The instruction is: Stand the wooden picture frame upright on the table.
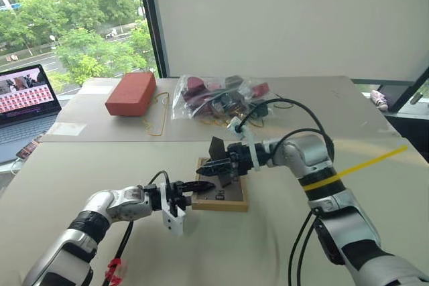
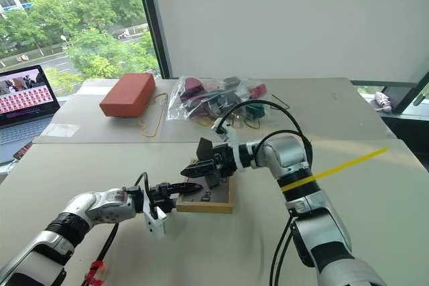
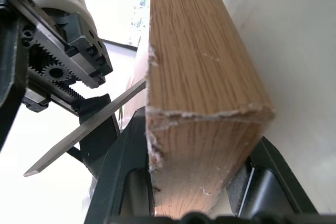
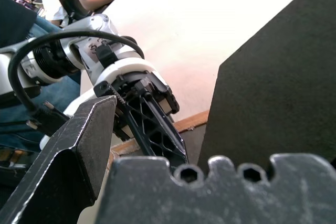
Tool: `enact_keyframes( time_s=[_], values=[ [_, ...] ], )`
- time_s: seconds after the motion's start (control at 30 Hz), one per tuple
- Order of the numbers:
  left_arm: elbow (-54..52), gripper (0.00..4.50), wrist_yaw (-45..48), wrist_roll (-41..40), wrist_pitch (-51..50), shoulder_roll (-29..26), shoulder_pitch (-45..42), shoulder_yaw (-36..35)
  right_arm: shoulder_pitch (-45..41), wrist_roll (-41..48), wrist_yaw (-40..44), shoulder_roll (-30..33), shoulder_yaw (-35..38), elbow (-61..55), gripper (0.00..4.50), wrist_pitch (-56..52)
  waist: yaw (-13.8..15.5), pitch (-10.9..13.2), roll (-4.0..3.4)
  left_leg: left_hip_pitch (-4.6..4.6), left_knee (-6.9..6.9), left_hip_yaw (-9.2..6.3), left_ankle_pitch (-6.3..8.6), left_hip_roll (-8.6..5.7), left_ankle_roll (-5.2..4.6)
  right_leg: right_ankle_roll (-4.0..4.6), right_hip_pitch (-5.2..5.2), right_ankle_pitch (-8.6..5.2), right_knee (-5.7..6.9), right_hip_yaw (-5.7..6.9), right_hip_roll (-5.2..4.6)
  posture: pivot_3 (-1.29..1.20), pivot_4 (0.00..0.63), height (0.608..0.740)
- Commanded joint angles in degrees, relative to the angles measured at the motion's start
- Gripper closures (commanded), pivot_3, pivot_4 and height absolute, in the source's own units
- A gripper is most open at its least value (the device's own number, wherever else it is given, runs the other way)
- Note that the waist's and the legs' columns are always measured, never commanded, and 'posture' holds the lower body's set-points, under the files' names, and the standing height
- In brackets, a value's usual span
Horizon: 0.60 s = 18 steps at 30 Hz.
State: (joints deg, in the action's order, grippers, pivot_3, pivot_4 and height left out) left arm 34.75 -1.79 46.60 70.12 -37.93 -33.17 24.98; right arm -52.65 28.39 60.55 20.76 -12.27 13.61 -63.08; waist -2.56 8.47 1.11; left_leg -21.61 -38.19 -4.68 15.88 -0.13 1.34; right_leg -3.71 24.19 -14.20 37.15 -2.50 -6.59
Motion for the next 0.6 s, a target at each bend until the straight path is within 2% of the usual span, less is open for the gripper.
enact_keyframes(
  time_s=[0.03, 0.2, 0.3, 0.4, 0.43, 0.53, 0.6],
  values=[
    [2.00, 3.30, 2.18, 0.07, -0.67, -0.04, 1.22, 2.06, 0.54, -0.05, -0.65, 2.18, 1.19, -3.00, 0.08, 1.11, 0.00, 0.00, 0.00, 0.00, -0.01, 0.01, 0.00, 0.00, 0.00, 0.01, -0.01, 0.00, -0.01, 0.00, 0.00, 0.00, 0.150, 0.740],
    [2.23, 3.30, 2.81, -0.85, -0.97, 0.13, 1.06, 2.12, 2.58, -4.95, -1.94, 7.67, -0.04, -0.28, 0.08, 5.90, -0.01, 0.00, 0.00, 0.03, -0.04, 0.03, -0.01, 0.01, 0.01, 0.05, -0.05, 0.03, 0.00, 0.00, 0.00, 0.00, 0.150, 0.740],
    [2.12, 3.30, 3.18, -1.56, -1.17, 0.01, 1.27, 1.96, 4.23, -4.44, -1.12, 12.20, 3.61, -1.05, 0.08, 6.91, 0.07, 0.00, 0.00, 0.01, -0.05, 0.04, -0.01, 0.01, 0.01, 0.05, -0.04, 0.03, -0.02, 0.00, 0.00, 0.00, 0.150, 0.740],
    [2.08, 3.30, 3.48, -1.84, -1.15, -0.33, 1.52, 1.89, 8.90, -6.01, 0.19, 19.16, 6.16, -5.37, 0.08, 13.23, 0.15, 0.00, 0.00, -0.05, -0.05, 0.04, -0.01, 0.01, 0.01, 0.05, -0.03, 0.03, -0.05, 0.00, -0.01, 0.00, 0.150, 0.740],
    [2.02, 3.30, 3.50, -1.92, -1.13, -0.45, 1.61, 1.82, 12.94, -10.26, 0.18, 22.31, 5.87, -8.20, 0.08, 23.98, 0.15, 0.00, 0.00, -0.04, -0.06, 0.06, 0.00, 0.01, 0.00, 0.05, -0.03, 0.03, -0.06, 0.00, -0.01, 0.00, 0.150, 0.740],
    [1.73, 3.30, 3.70, -2.28, -1.27, -0.72, 1.99, 1.56, 23.79, -15.93, 0.40, 27.90, 6.49, -16.90, 0.08, 40.69, 0.10, 0.00, 0.00, -0.03, -0.05, 0.07, 0.01, 0.02, -0.02, 0.04, -0.05, 0.02, -0.08, 0.02, -0.01, 0.00, 0.150, 0.740],
    [1.50, 3.30, 3.81, -2.42, -1.26, -0.99, 2.27, 1.43, 34.05, -27.55, -3.35, 32.31, 2.70, -23.43, 0.08, 62.39, 0.04, -0.03, -0.04, -0.02, -0.05, 0.10, 0.02, 0.03, -0.03, 0.04, -0.06, 0.02, -0.09, 0.00, -0.01, 0.00, 0.150, 0.740]
  ],
)
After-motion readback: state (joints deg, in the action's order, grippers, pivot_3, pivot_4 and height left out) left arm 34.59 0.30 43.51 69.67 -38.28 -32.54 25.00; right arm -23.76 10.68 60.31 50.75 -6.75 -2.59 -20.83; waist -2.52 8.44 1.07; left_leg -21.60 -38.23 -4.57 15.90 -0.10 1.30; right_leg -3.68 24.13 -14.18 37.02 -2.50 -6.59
